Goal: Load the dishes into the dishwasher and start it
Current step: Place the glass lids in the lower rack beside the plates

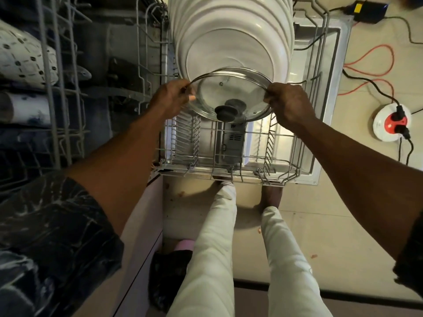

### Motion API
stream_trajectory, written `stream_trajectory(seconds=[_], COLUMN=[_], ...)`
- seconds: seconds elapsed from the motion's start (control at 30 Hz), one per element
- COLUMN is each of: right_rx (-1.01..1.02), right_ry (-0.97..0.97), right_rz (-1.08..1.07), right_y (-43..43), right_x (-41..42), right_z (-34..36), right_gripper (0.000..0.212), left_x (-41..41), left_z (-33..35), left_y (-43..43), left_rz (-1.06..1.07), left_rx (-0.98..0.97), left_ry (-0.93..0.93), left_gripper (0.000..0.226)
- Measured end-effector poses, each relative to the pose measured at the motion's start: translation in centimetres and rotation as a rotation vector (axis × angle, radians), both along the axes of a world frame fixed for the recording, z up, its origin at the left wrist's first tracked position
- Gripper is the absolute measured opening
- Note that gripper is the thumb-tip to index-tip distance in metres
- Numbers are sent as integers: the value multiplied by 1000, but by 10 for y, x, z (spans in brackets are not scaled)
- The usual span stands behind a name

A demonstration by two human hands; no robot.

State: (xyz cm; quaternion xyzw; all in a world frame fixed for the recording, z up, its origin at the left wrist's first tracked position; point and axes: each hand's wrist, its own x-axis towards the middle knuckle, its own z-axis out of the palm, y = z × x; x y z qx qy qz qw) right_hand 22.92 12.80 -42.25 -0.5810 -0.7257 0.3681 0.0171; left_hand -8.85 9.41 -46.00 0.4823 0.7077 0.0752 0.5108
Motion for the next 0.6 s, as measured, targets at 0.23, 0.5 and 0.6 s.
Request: stream_trajectory(seconds=[0.23, 0.5, 0.6], right_rx=[128, 230, 221], right_ry=[23, 26, 21], right_rz=[12, 68, 54], right_y=[-16, -22, -28], right_x=[7, 11, 11], right_z=[16, 28, 28], right_gripper=[16, 25, 26], left_x=[-12, -14, -12], left_z=[22, 24, 22], left_y=[-13, -27, -33], left_rz=[23, 74, 60], left_rx=[25, 73, 74], left_ry=[-180, -231, -218], left_gripper=[14, 13, 17])
